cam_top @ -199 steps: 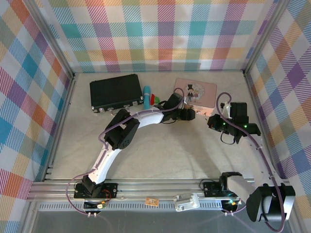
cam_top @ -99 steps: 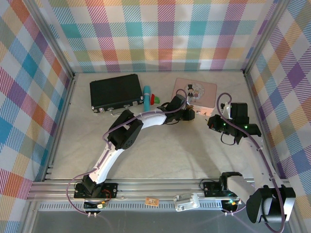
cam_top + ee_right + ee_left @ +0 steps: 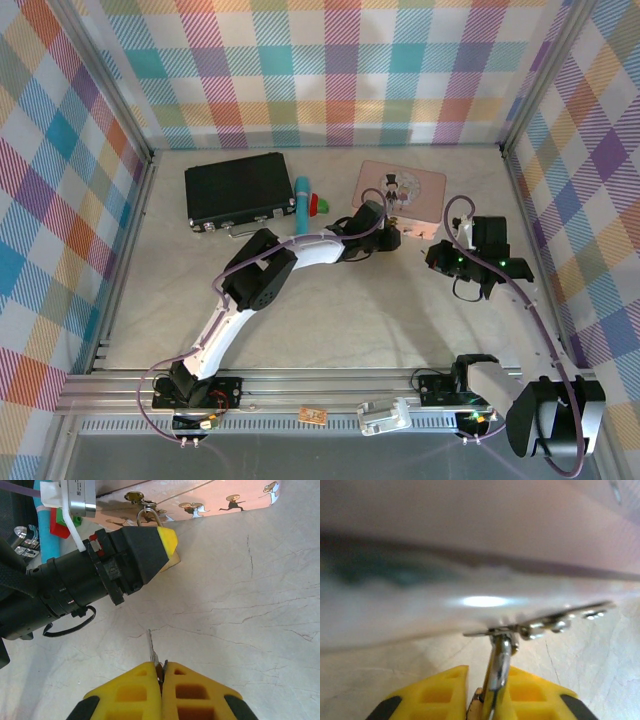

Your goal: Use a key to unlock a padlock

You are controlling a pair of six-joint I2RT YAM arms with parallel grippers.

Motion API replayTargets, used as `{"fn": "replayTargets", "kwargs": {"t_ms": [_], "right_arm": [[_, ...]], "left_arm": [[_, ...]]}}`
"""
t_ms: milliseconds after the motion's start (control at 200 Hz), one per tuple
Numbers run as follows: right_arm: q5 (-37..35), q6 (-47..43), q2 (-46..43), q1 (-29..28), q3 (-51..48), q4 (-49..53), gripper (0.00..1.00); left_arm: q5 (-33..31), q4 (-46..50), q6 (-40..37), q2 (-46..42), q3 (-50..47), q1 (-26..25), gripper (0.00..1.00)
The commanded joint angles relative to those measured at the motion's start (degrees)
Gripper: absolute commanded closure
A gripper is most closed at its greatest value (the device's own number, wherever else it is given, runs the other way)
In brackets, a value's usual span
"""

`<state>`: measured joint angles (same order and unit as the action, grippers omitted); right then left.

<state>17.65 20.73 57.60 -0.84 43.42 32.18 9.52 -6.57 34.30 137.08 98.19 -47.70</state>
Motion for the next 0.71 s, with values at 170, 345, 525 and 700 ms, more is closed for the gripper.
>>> {"fn": "replayTargets", "kwargs": {"t_ms": [170, 345, 525, 700], "right_arm": [[4.8, 4.0, 1.1, 0.7, -4.2, -5.3, 1.0], [8.7, 8.2, 1.3, 0.9, -9.2, -10.3, 1.0], [12.5, 13.7, -0.4, 1.2, -15.4, -17.6, 1.0], [16.2, 18.9, 0.3, 1.9, -19.6, -26.4, 1.0]], "left_arm": [[3.7, 5.7, 9.0, -2.0, -7.6, -0.2, 0.97], [10.4, -10.5, 24.6, -6.5, -14.5, 0.9, 1.0], [13.5, -19.7, 35.1, -10.3, -18.9, 0.9, 1.0], [15.7, -31.9, 46.5, -9.7, -21.5, 0.8, 1.0]]}}
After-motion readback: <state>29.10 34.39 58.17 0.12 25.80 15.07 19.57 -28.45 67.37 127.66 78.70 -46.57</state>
